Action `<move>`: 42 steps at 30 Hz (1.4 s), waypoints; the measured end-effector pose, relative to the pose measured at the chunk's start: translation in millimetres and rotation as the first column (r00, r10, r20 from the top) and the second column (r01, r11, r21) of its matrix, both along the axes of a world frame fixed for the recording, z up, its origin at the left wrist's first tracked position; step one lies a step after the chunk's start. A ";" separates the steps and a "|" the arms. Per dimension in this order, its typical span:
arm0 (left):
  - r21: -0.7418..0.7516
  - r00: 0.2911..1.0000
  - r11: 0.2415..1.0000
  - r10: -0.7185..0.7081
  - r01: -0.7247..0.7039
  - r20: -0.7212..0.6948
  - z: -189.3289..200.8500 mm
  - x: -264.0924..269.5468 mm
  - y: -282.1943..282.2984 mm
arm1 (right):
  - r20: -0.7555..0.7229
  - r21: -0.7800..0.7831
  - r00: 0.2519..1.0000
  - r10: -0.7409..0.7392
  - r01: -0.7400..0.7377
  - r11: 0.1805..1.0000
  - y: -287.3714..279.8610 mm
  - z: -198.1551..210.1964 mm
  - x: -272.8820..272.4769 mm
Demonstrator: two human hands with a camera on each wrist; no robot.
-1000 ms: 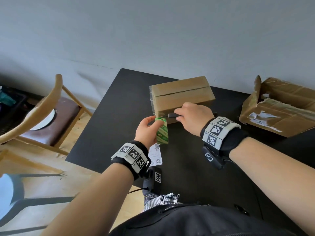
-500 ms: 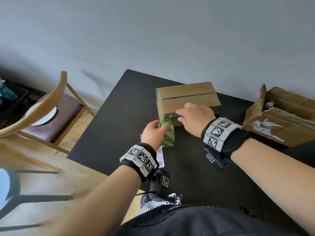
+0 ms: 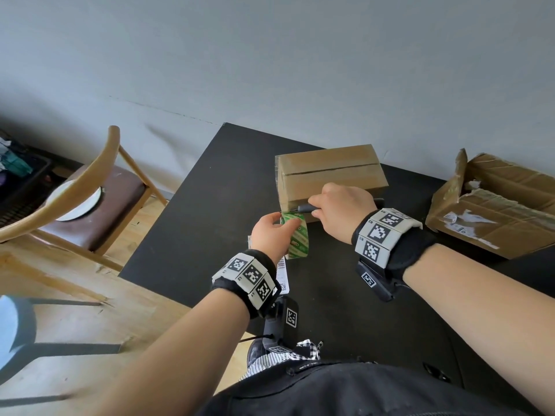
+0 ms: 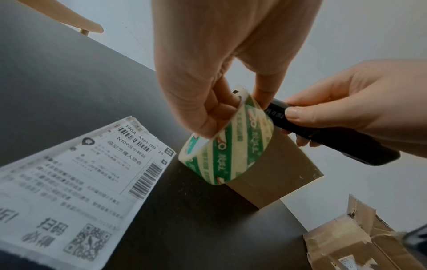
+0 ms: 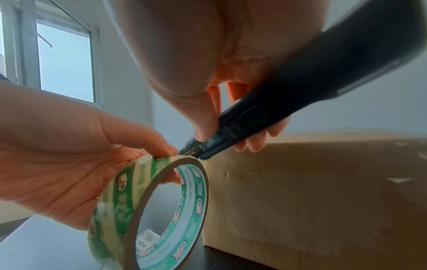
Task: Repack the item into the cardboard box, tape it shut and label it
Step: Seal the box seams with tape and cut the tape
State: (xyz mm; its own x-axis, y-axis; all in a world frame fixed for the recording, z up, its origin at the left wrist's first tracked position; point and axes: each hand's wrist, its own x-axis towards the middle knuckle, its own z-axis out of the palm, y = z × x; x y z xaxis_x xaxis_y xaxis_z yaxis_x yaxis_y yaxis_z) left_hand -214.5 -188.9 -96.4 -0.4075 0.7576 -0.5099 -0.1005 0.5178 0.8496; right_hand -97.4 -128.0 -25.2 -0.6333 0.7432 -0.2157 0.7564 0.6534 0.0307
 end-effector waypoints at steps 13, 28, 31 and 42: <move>-0.008 0.986 0.999 -0.033 0.032 -0.161 3.9 -1.8 0.3 | 0.057 -0.022 0.998 -0.040 0.042 0.999 -1.6 7.4 0.2; -0.013 0.976 0.997 -0.082 0.081 -0.203 -6.4 -6.7 -12.9 | 0.132 -0.060 0.981 -0.142 0.151 0.987 7.7 -2.6 15.9; -0.012 0.958 0.982 -0.187 0.189 -0.219 -5.7 -5.7 -14.7 | 0.065 -0.139 0.977 -0.203 0.210 0.968 4.6 -15.5 26.5; -0.290 0.427 0.672 -0.687 0.681 -0.588 -7.6 29.3 -20.7 | 0.101 -0.331 0.840 -0.532 0.533 0.779 -19.5 -80.9 92.9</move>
State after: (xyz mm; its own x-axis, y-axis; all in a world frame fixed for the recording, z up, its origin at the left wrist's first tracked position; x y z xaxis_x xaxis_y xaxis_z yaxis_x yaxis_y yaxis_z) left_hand -185.2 -209.6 -104.0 0.0390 0.9300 -0.3655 0.8149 0.1821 0.5503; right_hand -4.5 -147.4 -106.1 -0.1571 0.8441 -0.5127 0.9870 0.1164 -0.1108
